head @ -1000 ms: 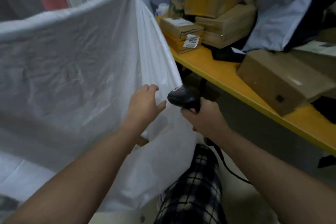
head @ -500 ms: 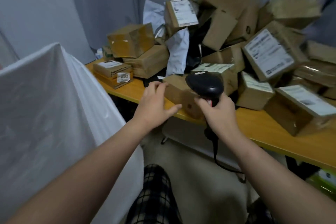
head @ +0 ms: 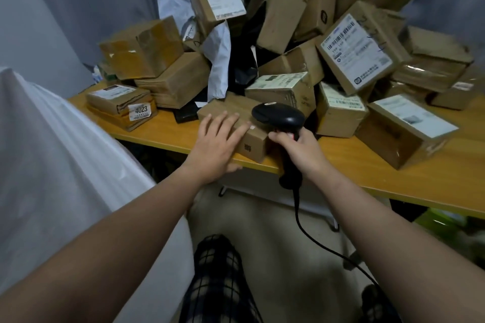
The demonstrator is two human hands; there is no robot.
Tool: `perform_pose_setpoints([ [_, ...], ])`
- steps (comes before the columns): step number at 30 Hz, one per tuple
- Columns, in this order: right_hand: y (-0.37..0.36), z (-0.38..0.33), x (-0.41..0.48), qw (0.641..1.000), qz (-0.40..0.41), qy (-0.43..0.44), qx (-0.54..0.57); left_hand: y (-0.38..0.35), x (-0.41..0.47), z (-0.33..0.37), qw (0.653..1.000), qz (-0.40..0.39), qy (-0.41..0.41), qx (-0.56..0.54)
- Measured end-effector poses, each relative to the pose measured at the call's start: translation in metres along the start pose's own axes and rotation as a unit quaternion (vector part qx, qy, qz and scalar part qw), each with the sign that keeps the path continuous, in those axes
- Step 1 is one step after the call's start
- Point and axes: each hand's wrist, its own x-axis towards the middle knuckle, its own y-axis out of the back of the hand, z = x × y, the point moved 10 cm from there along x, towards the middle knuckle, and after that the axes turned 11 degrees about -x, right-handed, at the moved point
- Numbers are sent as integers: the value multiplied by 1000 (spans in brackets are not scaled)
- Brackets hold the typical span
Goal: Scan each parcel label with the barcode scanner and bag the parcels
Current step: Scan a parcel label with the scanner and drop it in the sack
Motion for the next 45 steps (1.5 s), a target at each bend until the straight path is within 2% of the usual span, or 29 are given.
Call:
perform_pose_setpoints([
  [3, -14, 4, -8, 999, -32, 5, 5, 8, -6, 1, 998, 56, 1, 10],
  [6, -21, 6, -18, 998, -46, 12, 28, 13, -7, 1, 997, 72, 11, 19],
  [14, -6, 10, -28, 995, 36, 25, 89, 12, -4, 13, 997, 78, 5, -10],
  [22, -11, 7, -25, 996, 42, 13, 81, 25, -10, 18, 992, 79, -96, 28],
  [25, -7, 1, -24, 995, 62, 18, 82, 43, -22, 6, 989, 91, -99, -65],
  [28, -5, -9, -25, 994, 54, 25, 95, 60, -41, -25, 976, 96, -20, -193],
  [32, -14, -31, -28, 992, 43, 31, 117, 66, -63, -61, 926, 110, 70, -354],
  [36, -20, -53, -29, 986, 49, 51, 153, 67, -65, -76, 879, 112, 123, -446],
  [38, -19, -57, -27, 983, 52, 55, 165, 70, -67, -88, 841, 132, 161, -500],
  [42, -29, -55, -24, 986, 25, 61, 151, 61, -76, -123, 723, 184, 310, -590],
  [45, -36, -49, -20, 992, 18, 61, 105, 23, -89, -135, 585, 154, 448, -658],
])
